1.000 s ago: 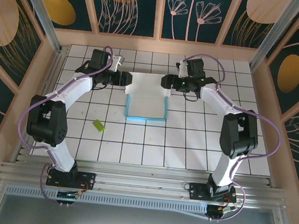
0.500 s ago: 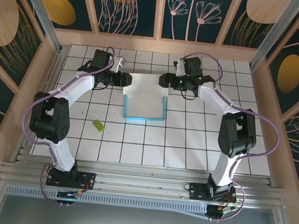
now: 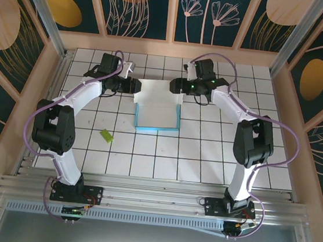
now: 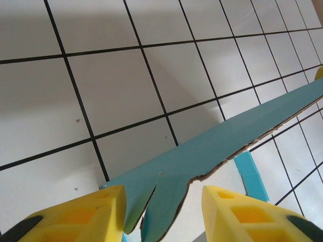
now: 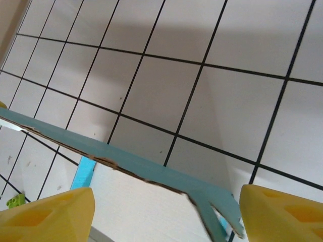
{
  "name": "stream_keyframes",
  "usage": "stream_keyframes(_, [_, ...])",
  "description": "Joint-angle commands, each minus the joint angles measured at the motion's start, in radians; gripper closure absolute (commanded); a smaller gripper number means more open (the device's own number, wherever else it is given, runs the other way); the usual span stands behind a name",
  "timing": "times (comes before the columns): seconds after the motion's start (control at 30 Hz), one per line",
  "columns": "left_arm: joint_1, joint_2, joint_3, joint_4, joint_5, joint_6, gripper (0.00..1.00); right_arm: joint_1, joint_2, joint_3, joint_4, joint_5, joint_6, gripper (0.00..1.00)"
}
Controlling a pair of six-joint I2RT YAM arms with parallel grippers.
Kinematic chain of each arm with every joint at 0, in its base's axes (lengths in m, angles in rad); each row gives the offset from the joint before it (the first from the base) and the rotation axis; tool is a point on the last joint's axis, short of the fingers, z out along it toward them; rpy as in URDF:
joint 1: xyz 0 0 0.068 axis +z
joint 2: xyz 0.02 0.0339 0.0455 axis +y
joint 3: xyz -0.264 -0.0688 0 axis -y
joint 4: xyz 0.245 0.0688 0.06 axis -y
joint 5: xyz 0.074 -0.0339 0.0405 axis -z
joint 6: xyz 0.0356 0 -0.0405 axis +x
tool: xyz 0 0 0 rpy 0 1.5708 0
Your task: Fold the paper box
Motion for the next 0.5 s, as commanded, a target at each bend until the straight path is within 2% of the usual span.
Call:
stream_keyframes(0.0, [0.0, -0.006, -0.01, 0.002, 0.003, -0.017, 0.57, 0.014, 0.019, 0.033, -0.03, -0.004, 0.003, 0.27])
stream_keyframes(0.27, [0.0, -0.046, -0.021, -0.029, -0.046, -0.041, 0.54, 0.016, -0.005, 0.023, -0.046, 0.045, 0.037, 0.3])
stream_keyframes(0.47, [0.0, -0.051, -0.035, -0.038, -0.033, -0.061, 0.54, 0.017, -0.008, 0.028, -0.061, 0.062, 0.054, 0.29])
